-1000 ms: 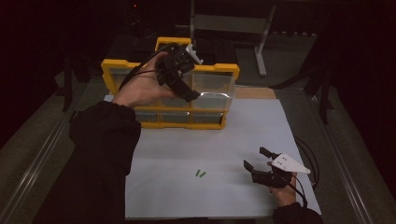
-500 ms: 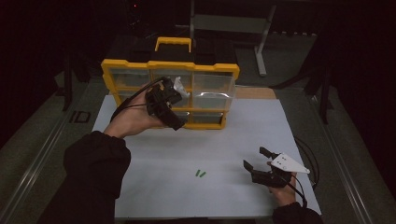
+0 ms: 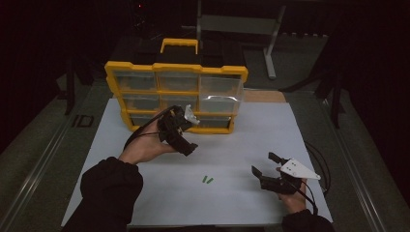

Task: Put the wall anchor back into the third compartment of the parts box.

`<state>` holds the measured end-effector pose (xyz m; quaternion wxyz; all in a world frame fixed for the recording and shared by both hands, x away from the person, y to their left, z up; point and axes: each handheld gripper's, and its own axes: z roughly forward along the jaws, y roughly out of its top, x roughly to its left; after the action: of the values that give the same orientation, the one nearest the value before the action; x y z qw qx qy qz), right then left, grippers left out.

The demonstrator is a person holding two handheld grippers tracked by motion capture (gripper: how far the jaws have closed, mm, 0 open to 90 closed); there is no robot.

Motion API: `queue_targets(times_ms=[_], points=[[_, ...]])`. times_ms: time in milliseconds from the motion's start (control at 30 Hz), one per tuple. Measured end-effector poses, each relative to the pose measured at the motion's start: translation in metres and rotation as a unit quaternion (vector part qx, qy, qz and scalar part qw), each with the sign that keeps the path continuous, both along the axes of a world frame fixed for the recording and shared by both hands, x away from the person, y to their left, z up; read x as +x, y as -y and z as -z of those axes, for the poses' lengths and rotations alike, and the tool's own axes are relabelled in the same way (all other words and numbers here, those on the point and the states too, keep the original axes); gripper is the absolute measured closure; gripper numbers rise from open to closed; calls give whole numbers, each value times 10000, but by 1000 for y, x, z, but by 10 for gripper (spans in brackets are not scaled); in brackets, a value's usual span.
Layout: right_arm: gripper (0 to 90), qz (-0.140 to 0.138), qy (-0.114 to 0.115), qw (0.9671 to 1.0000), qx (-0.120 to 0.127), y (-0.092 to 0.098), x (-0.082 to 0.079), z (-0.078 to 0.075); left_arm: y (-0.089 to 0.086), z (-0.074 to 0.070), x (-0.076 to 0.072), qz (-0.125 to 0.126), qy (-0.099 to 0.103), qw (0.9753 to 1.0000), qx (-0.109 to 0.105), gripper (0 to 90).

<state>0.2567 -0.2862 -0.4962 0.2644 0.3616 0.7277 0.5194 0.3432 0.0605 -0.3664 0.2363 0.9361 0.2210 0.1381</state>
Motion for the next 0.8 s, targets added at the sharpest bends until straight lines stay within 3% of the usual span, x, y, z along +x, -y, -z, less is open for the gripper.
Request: queue_targets(times_ms=[233,800], points=[[169,-5,-3,10000,-3,0,0,0,11,23,-3,52,-186,9998,-38,145],[169,-3,-1,10000,6,0,0,0,41,78,-9,192,-611,9978,171,150]])
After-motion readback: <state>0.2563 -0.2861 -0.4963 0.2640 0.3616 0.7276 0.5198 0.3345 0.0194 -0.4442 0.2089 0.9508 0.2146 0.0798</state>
